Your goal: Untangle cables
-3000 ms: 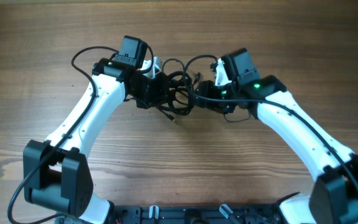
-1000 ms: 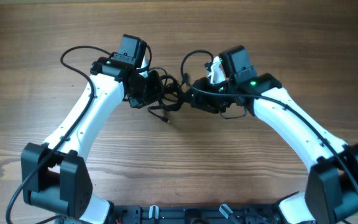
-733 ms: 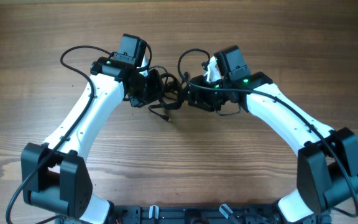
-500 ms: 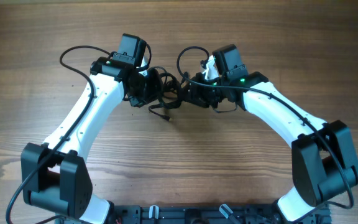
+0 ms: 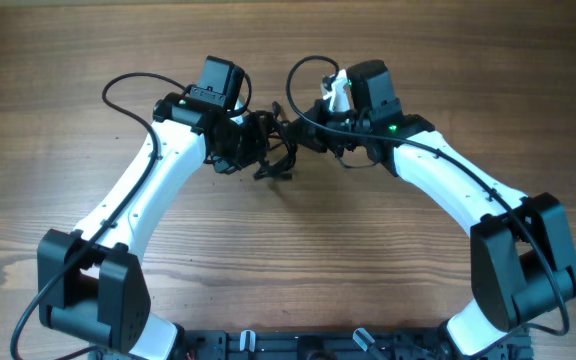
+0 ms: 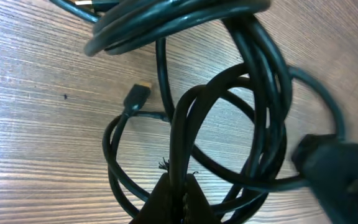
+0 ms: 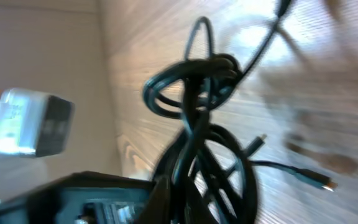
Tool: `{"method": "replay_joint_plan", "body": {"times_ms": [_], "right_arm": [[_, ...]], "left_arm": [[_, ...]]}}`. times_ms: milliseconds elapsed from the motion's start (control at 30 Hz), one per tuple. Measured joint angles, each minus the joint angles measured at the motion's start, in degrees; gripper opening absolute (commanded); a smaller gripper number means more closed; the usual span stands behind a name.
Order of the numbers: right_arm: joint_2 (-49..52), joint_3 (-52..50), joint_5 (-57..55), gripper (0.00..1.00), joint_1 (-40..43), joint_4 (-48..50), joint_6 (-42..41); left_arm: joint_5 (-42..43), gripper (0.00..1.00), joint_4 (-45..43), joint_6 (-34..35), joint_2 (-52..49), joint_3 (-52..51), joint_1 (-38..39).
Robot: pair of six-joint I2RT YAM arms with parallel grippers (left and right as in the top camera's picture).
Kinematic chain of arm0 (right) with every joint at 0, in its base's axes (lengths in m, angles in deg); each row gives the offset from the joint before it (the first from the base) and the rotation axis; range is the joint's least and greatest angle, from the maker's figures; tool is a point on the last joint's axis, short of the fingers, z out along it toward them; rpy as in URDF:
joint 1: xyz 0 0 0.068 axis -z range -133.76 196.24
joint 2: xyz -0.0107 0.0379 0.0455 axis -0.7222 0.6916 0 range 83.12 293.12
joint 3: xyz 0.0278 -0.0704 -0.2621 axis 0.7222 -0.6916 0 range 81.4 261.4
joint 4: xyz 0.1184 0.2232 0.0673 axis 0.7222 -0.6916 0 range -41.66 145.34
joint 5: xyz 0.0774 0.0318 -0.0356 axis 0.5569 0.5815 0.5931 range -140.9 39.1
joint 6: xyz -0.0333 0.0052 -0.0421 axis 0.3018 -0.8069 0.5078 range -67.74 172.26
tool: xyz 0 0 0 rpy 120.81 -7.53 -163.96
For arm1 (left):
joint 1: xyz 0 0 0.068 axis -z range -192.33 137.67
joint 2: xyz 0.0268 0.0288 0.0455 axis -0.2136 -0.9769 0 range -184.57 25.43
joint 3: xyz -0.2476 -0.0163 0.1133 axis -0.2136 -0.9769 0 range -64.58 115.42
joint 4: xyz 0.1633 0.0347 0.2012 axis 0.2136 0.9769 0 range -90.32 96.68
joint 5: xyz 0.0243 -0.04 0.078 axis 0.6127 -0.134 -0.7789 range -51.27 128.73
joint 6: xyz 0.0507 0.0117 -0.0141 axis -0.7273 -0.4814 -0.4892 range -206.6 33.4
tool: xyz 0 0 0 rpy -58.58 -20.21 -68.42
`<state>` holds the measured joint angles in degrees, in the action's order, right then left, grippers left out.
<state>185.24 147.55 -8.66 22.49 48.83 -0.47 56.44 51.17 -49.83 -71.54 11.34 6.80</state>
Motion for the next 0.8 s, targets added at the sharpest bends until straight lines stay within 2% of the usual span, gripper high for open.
{"method": "replay_joint_plan", "body": {"times_ms": [100, 267, 600, 800], "right_arm": [[0.0, 0.0, 2.93, 0.04, 0.28, 5.2, -1.09], [0.87, -0.46, 13.6, 0.04, 3.89, 20.68, -6.91], [2.73, -1.86, 30.8, 0.04, 10.82, 51.45, -31.26], [2.73, -1.97, 35.91, 0.04, 14.43, 53.72, -37.03]], "left_arm": [[-0.02, 0.04, 0.42, 0.0, 0.0, 0.0, 0.02], [0.17, 0.04, 0.48, -0.02, 0.02, 0.11, 0.66], [1.68, 0.04, -0.31, -0.7, 2.1, 3.02, 1.46], [3.32, 0.04, -0.31, -0.94, 2.6, 3.56, 2.23]]}}
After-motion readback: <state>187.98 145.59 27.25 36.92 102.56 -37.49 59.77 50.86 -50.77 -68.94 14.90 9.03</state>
